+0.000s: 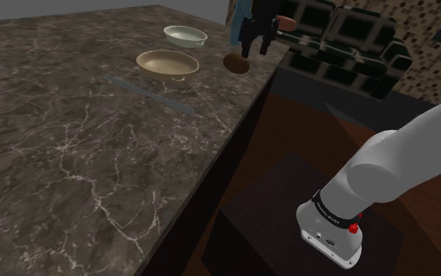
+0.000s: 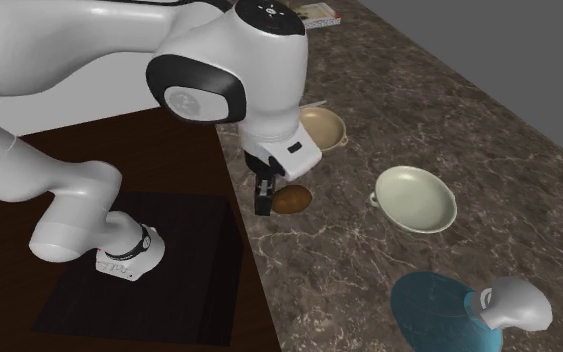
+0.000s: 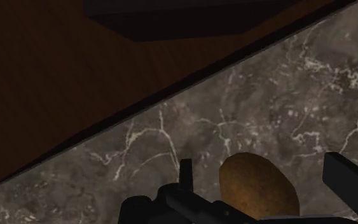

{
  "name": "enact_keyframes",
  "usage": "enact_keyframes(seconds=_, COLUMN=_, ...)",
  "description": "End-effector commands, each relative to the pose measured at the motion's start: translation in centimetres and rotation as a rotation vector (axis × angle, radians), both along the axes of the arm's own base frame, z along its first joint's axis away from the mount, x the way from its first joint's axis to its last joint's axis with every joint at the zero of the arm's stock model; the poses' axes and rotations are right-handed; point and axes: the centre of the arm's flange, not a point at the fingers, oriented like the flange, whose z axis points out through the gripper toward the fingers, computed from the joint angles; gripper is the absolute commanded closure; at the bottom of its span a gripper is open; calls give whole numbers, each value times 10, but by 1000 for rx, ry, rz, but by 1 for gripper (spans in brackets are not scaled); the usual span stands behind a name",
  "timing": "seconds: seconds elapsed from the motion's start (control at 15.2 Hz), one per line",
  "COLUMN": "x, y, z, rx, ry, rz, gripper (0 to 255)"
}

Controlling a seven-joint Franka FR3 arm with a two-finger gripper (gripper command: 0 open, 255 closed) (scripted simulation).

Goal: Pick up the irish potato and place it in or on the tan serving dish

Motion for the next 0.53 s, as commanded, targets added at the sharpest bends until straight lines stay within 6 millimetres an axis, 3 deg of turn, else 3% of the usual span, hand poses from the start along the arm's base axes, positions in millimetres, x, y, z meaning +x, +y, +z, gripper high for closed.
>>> enact_keyframes(seconds=0.0, x=28, y=3, z=-5, rx=14, ry=12, rz=-24, gripper=0)
enact_keyframes(seconds=0.2, x=69, y=7, z=-8, rx=33, ry=29, rz=-57, gripper=0)
enact_keyframes(seconds=0.46, x=67, y=8, z=-29, rx=33, ry=29, rz=-57, gripper=0)
